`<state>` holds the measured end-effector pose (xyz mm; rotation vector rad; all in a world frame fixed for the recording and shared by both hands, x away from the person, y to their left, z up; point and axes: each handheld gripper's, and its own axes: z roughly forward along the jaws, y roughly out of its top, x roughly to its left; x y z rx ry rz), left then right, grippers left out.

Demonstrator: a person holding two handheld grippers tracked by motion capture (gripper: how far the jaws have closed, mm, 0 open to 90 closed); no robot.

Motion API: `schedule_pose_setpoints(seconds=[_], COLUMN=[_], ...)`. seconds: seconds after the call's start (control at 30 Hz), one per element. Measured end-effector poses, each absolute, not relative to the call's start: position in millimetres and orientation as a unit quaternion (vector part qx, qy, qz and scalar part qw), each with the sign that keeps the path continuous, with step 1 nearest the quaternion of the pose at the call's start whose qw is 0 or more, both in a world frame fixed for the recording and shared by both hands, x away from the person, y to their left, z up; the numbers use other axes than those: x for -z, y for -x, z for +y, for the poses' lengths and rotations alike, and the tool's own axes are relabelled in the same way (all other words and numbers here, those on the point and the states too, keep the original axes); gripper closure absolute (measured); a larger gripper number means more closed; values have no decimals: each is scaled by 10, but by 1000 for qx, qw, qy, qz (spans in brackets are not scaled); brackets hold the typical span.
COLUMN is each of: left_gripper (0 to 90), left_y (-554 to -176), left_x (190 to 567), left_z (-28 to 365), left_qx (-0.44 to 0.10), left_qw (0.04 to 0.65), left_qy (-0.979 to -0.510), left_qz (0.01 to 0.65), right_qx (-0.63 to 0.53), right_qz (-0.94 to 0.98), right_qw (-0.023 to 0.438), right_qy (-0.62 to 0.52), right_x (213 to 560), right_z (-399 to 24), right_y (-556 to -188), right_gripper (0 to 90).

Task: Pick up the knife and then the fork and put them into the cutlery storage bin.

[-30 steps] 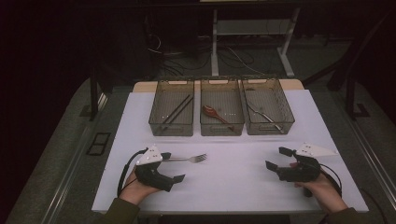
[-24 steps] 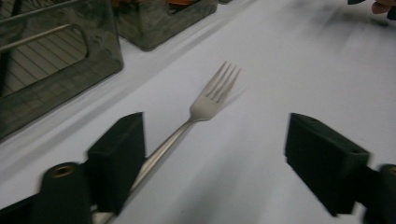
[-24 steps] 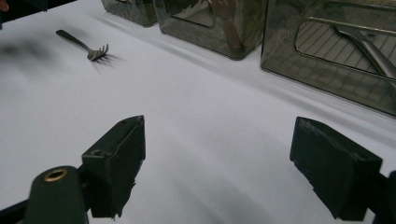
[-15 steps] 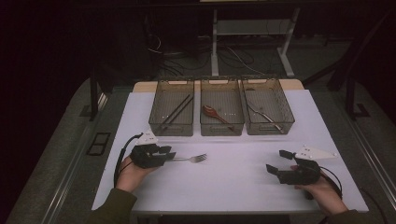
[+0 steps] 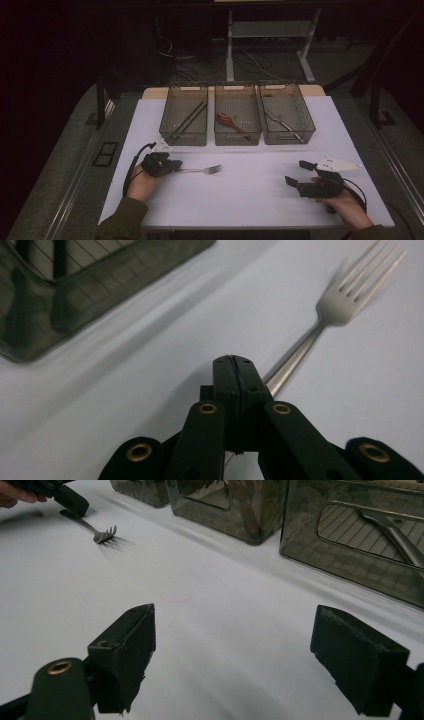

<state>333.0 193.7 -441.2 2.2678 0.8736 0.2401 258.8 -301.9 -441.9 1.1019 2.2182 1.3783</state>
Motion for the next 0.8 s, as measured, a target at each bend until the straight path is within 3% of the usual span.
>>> schedule_pose_setpoints(seconds=[0.53,0.7,0.8], left_gripper=[888,887,803], left_y=[-2981,-2950,-2950], left_x=[4361,4367,4337], left_z=[1858,1827,1826], left_qx=[-38,-42,-53], left_qw=[333,332,348], left_qy=[-890,-891,-883], left_qz=[310,308,310], right_qx=[-473,-474,-474], right_qz=[783,783,783], right_qw=[153,155,155], right_qy=[-373,-372,-372], right_x=[4424,4422,4419], right_z=[-3001,-3003,-3003], right_y=[-2581,-2583,-2581], right_gripper=[174,174,174])
